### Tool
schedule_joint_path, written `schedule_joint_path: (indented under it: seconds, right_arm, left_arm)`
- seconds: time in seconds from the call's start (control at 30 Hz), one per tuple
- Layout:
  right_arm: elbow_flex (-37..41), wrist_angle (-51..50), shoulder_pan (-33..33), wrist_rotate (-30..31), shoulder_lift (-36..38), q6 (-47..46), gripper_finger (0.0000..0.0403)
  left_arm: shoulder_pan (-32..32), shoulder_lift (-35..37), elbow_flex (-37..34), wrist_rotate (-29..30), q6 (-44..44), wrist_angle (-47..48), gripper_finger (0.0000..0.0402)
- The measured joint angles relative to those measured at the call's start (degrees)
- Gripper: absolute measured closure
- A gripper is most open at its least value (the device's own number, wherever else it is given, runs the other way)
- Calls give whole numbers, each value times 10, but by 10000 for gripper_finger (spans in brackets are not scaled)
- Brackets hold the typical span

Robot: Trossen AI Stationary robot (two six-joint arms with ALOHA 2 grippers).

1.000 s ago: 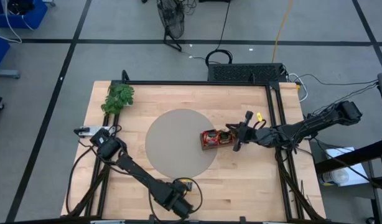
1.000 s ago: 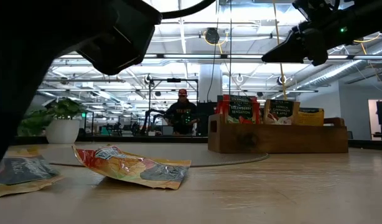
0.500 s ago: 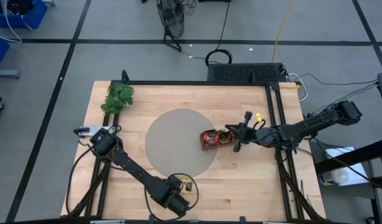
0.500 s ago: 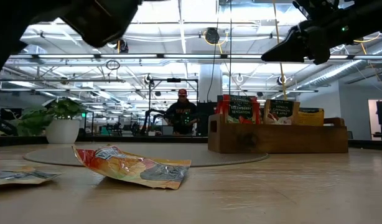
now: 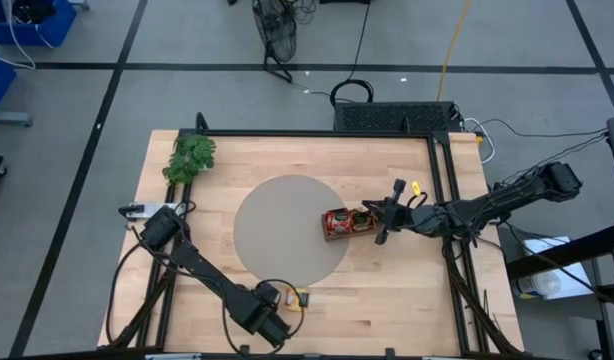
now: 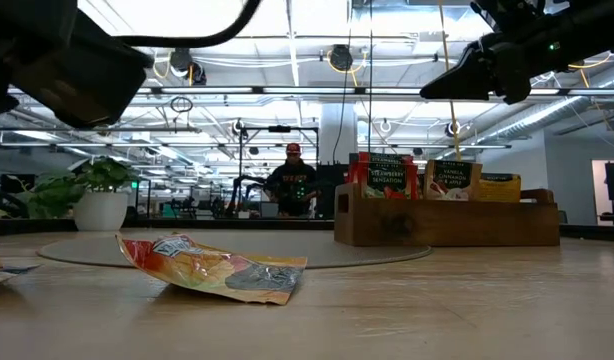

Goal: Pick & Place Tea
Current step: Put the yellow tea bag into the right section of the wooden organizer

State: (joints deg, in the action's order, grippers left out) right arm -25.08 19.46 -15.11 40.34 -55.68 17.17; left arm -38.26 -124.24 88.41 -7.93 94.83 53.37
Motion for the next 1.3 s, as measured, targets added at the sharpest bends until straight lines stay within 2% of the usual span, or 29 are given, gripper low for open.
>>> schedule_joint_path:
  seconds: [0.13,0.23,0.33,0.5,0.53,0.63,0.7,0.8,0.87,0.97,1.07,1.13,1.2,1.3]
  right_arm:
    - [0,0,0,0,0,-1,403]
    - [0,0,0,0,0,-2,403]
    - [0,0,0,0,0,-2,403]
    - [0,0,0,0,0,-2,403]
    - [0,0,0,0,0,-2,403]
    - [0,0,0,-1,0,-13,403]
    - [0,2,0,-14,0,-22,403]
    - [0,21,3,-100,0,-41,403]
    - [0,51,7,-189,-7,-45,403]
    - [0,99,13,-297,-28,-45,403]
    - [0,149,22,-331,-64,-45,403]
    - [0,179,34,-328,-94,-43,403]
    - [0,208,51,-328,-127,-44,403]
    - [0,239,70,-329,-172,-39,394]
  left_arm:
    - [0,4,-34,-4,10,-36,173]
    - [0,4,-37,-9,13,-35,192]
    - [0,4,-38,-16,11,-32,239]
    - [-2,4,-39,-26,-10,-37,358]
    - [-2,4,-39,-26,-16,-37,370]
    - [-2,5,-31,-22,-27,-22,370]
    - [-2,0,-7,-5,-44,21,370]
    - [-2,-8,59,93,-90,143,370]
    - [5,-10,106,208,-134,208,370]
    - [14,-1,153,431,-227,268,370]
    - [32,-6,162,605,-363,267,370]
    - [56,-6,164,689,-462,238,370]
    - [85,-4,163,740,-562,208,370]
    - [131,-5,155,747,-696,140,370]
